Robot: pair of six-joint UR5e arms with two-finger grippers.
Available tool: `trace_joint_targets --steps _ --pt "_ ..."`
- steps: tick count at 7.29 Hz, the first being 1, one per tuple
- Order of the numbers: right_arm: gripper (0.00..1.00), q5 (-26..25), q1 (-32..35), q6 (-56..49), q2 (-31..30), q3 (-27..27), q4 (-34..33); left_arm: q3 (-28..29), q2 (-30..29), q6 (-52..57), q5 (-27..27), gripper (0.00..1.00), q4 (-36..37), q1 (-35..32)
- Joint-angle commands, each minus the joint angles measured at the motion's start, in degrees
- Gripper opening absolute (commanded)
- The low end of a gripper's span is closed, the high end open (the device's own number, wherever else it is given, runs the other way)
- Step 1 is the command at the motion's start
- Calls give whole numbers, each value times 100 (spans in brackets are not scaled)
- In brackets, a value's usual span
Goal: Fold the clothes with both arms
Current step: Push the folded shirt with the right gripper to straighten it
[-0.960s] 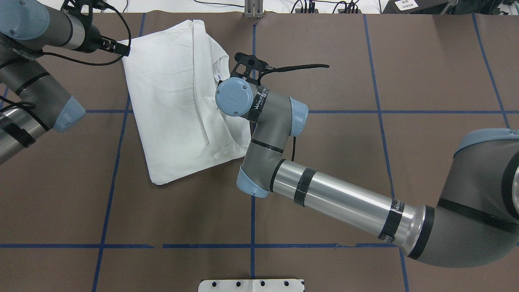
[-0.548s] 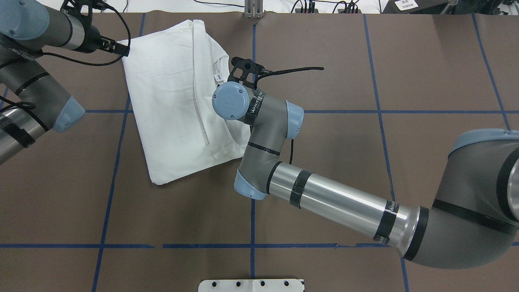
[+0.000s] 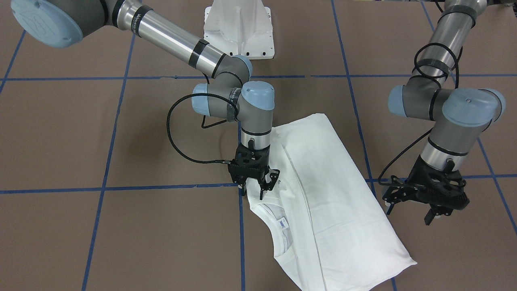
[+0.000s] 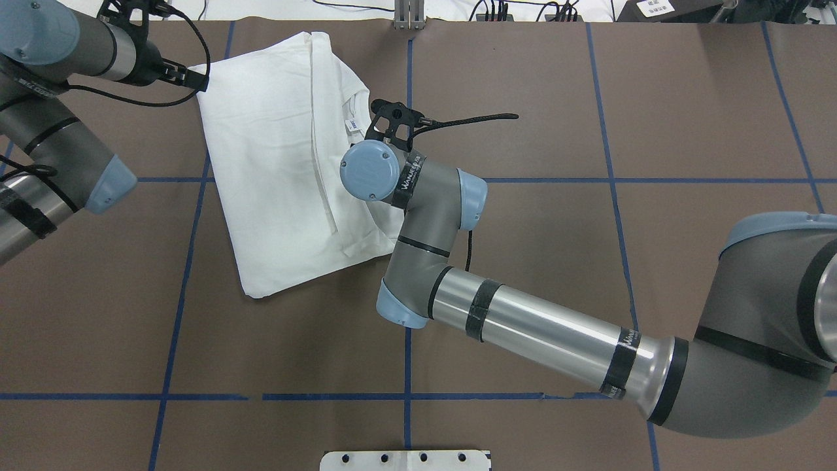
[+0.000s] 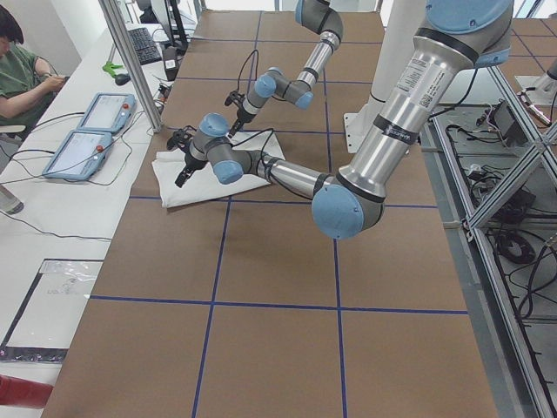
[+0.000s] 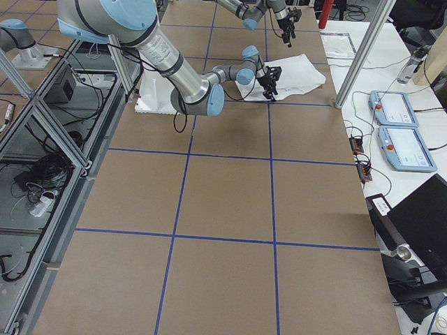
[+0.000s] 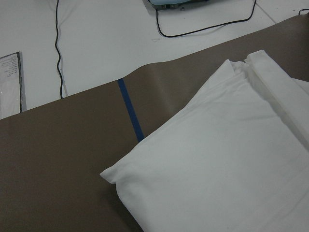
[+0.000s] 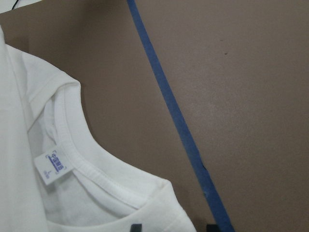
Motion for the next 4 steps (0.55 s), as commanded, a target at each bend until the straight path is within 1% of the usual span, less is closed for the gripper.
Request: trace_joint_targets --steps 1,3,4 --pt "0 1 -7 3 21 -1 -9 -4 46 0 -7 100 -15 0" --pt "0 19 2 -111 38 33 -52 -4 55 0 -7 100 -15 0" --pt "0 45 2 -120 38 208 -88 -4 64 0 -7 100 -15 0"
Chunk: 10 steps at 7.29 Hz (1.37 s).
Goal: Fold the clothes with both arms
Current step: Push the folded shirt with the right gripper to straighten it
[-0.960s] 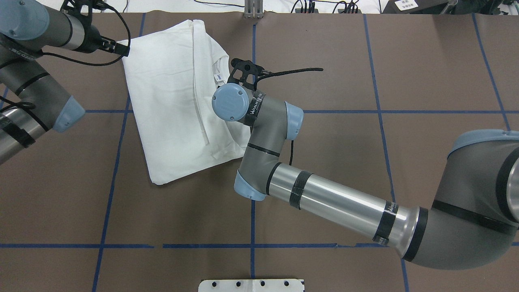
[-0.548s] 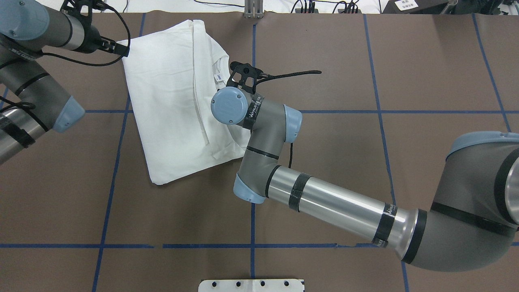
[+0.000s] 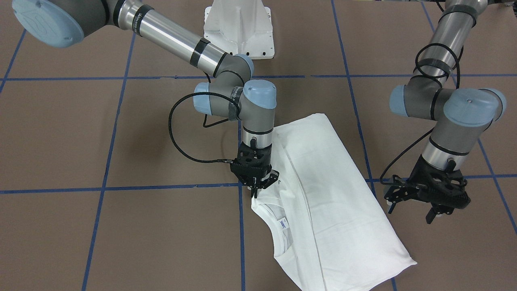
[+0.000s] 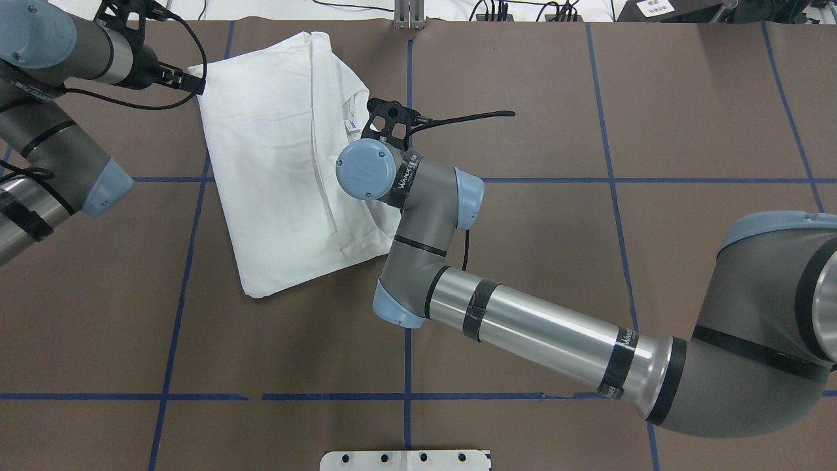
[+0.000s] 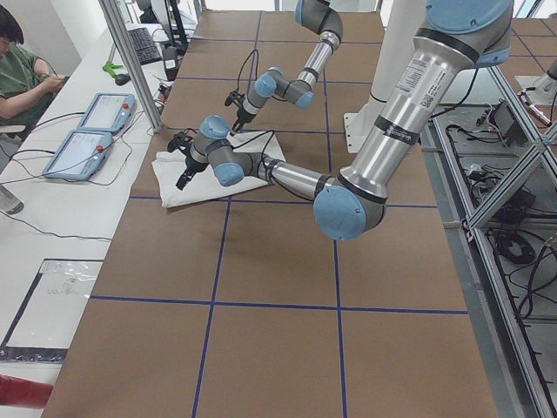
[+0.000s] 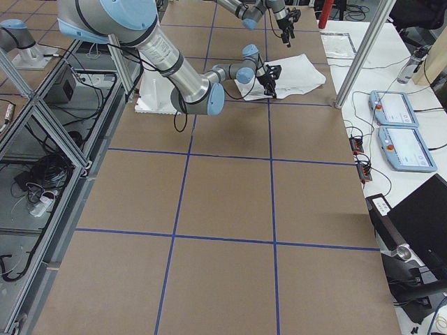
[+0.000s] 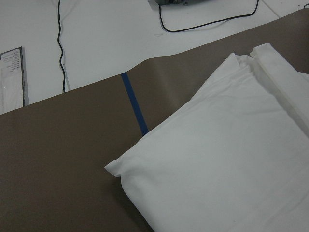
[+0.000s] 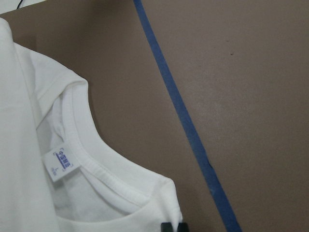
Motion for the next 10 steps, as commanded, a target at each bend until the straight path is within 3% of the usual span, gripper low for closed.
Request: trace_joint_targets --steps 1,2,4,5,7,10 --pt "0 170 2 -38 -109 780 -892 -9 0 0 0 100 -9 0" --pt "0 198 -7 -38 -528 1700 -1606 -9 0 0 0 100 -9 0" --pt "0 146 -190 -29 -2098 3791 -2181 -27 0 9 0 100 -9 0" --pt "0 76 -348 -29 -2628 4462 -2367 -53 0 9 -9 100 -9 0" --pt "0 -301 -604 -21 -3228 5064 -2377 -79 0 9 0 100 -1 0" --pt "0 -373 -649 15 -3537 5302 -2413 -79 0 9 -9 100 -9 0"
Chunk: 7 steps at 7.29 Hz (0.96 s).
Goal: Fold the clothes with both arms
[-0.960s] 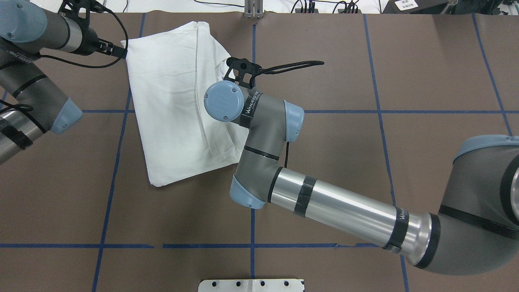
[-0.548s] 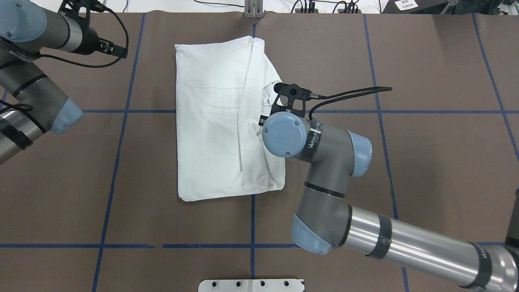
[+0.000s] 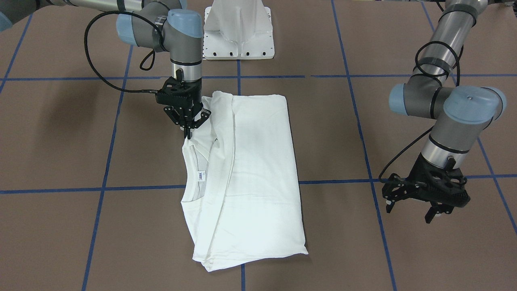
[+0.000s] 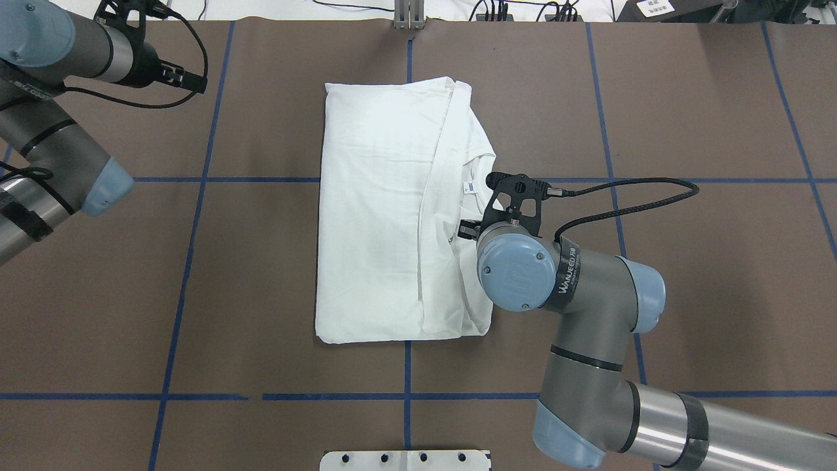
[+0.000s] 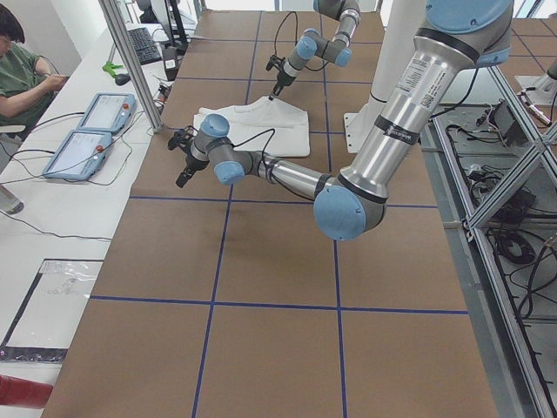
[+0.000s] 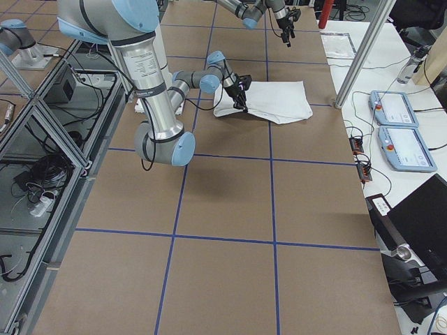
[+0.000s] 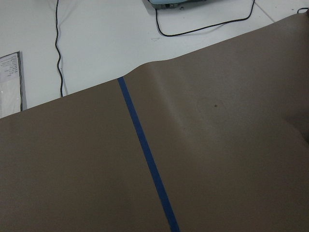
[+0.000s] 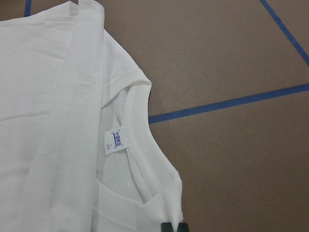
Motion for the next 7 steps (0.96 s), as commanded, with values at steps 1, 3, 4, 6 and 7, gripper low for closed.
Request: trace_joint_targets --steps 1,3,4,6,7 --pt "99 -6 -120 -44 -176 129 -83 -1 0 0 -3 100 4 0" --pt "100 37 36 -733 103 128 -216 -1 0 0 -3 100 4 17" --pt "100 238 168 -965 227 111 -225 -1 0 0 -12 100 4 18" --pt "100 389 187 -1011 961 -701 -251 -9 0 0 -12 100 4 18" --pt "100 407 187 -1046 1584 -1524 -329 -1 0 0 -12 100 4 18"
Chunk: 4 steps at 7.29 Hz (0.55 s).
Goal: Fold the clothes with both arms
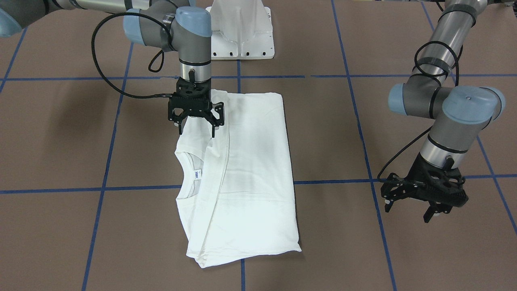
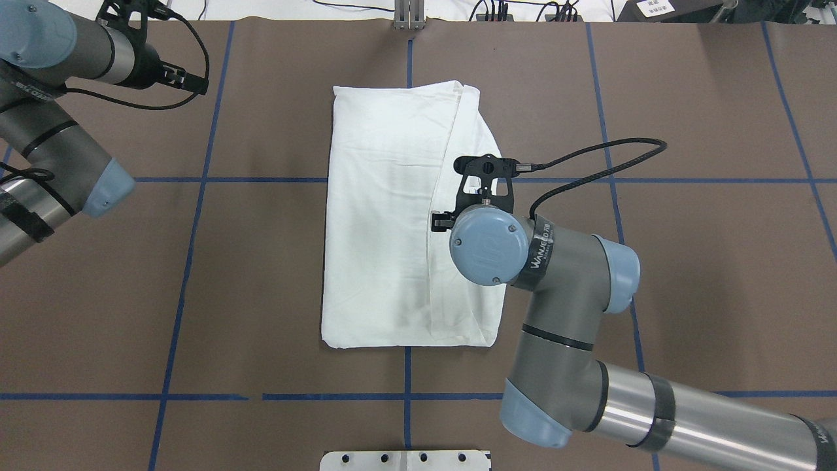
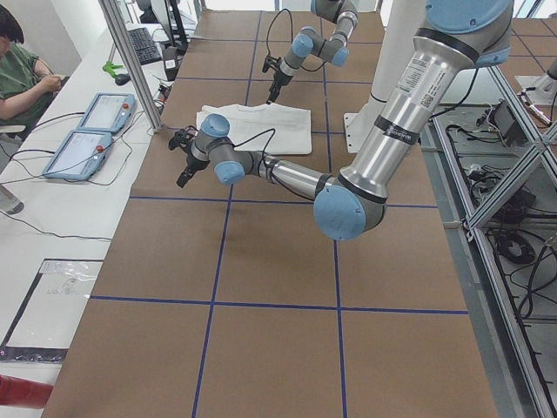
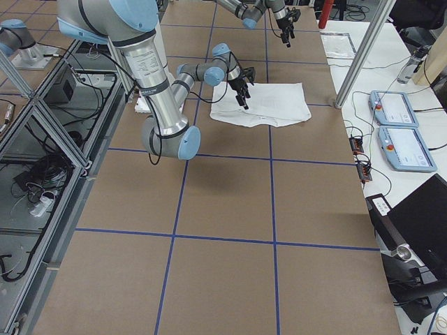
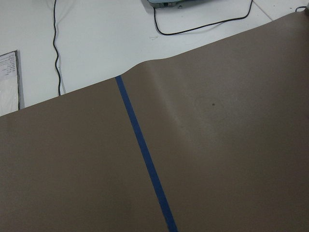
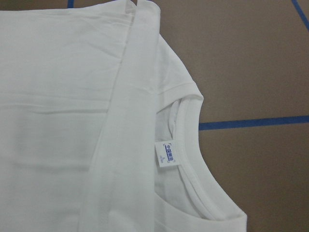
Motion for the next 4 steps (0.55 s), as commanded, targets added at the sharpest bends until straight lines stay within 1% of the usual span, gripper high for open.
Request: trace_joint_targets --steps 1,3,4 --pt "100 203 10 -125 931 -1230 -89 4 0 0 -122 100 -9 1" --pt "100 248 -69 -397 942 -1339 -570 4 26 -9 -194 100 -9 1" --pt "100 248 -121 -433 951 -1339 -703 4 52 -9 -194 100 -9 1"
